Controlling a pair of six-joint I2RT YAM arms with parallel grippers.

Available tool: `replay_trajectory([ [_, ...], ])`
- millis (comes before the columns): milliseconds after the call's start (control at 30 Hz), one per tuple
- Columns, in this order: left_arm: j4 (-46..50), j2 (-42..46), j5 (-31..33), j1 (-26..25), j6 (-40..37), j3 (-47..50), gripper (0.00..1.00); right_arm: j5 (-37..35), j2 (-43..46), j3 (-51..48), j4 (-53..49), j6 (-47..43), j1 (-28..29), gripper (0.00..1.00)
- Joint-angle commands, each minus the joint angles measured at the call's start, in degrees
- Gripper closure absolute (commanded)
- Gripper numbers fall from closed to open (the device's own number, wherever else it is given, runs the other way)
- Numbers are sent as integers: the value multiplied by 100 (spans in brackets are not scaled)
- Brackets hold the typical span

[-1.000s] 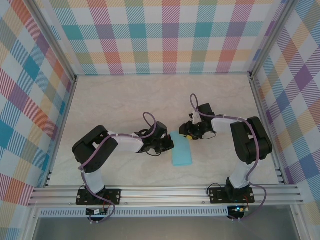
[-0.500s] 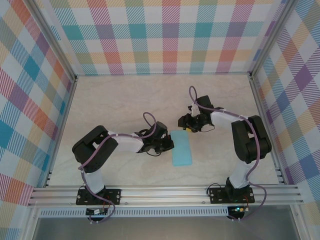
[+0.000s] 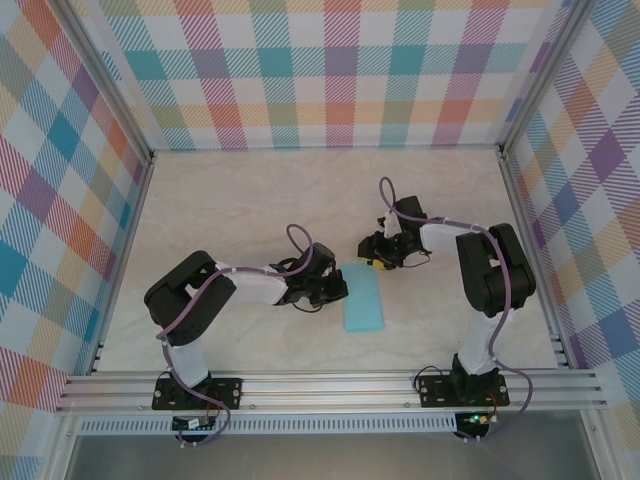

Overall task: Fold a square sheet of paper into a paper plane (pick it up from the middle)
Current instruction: Fold the square sheet of paper in half at the center of the table.

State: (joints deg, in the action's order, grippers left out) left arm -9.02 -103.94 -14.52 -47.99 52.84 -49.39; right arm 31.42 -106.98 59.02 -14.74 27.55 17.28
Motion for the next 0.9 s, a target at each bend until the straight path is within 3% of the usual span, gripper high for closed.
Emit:
replay_trajectory([
  [0, 736, -178, 46, -69, -124, 76, 100, 218, 340, 262, -315, -171, -40, 53],
  [167, 710, -201, 29, -70, -116, 49, 100, 421, 663, 30, -165, -60, -40, 52],
  [667, 728, -249, -20, -69, -144, 11, 100, -16, -159, -231, 141, -13, -50, 52],
  [867, 796, -232, -42, -68, -193, -8, 100, 283, -82, -284, 167, 40, -99, 52],
])
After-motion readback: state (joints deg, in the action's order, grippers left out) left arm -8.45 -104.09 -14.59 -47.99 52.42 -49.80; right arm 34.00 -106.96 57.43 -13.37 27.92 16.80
